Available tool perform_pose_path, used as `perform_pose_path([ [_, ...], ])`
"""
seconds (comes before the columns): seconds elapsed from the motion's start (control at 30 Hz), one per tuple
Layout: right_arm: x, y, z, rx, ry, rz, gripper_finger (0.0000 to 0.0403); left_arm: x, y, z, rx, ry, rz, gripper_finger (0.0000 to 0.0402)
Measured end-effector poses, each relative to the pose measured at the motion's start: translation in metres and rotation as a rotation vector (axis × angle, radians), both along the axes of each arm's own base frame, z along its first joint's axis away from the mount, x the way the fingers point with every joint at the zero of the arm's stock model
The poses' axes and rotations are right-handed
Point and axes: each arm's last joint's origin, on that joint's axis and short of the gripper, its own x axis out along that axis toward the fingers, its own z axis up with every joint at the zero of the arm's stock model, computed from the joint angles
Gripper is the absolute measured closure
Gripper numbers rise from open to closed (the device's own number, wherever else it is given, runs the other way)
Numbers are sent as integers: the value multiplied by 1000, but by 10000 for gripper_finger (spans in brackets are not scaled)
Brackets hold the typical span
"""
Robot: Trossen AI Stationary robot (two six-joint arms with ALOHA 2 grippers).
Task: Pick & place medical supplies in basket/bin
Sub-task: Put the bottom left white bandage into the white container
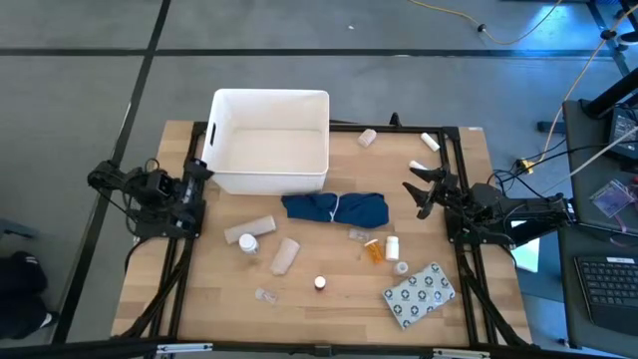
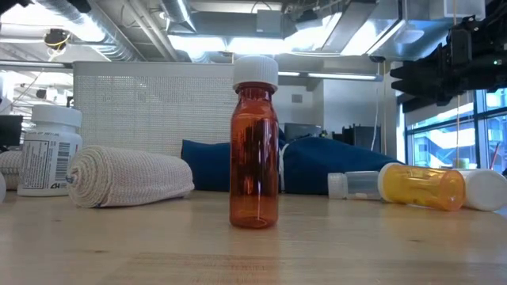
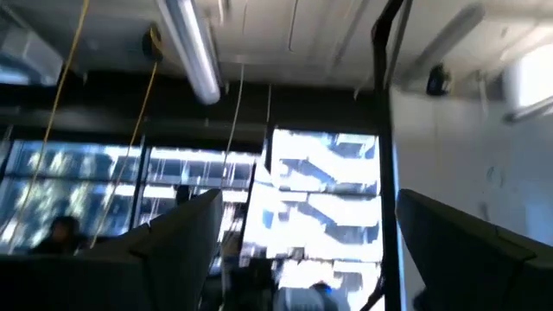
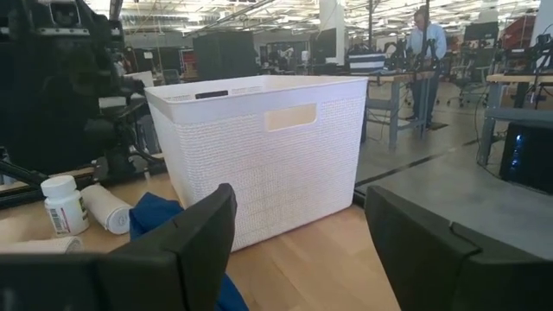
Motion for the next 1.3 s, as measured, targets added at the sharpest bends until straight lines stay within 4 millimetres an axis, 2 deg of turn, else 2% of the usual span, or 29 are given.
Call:
perform_pose_path([
  [0.2,0,0,0,1,0,-5,146,18,-2,39,-36,388,126,64],
  [0.4,0,0,0,1,0,-6,146,45,-14,83,-2,684,120,62],
  [0.57,0,0,0,1,0,-5,146,72,-26,100,-23,990,151,62],
  [0.77,0,0,0,1,0,-6,146,95,-39,102,-106,1362,110,61],
  [0.93,0,0,0,1,0,-6,146,111,-52,82,-229,1665,57,61],
  [1.1,0,0,0,1,0,-7,146,114,-57,56,-237,1992,180,61],
  [1.2,0,0,0,1,0,-7,146,115,-62,47,-163,2068,274,61],
  [1.3,0,0,0,2,0,-7,146,115,-67,45,-95,2009,376,61],
])
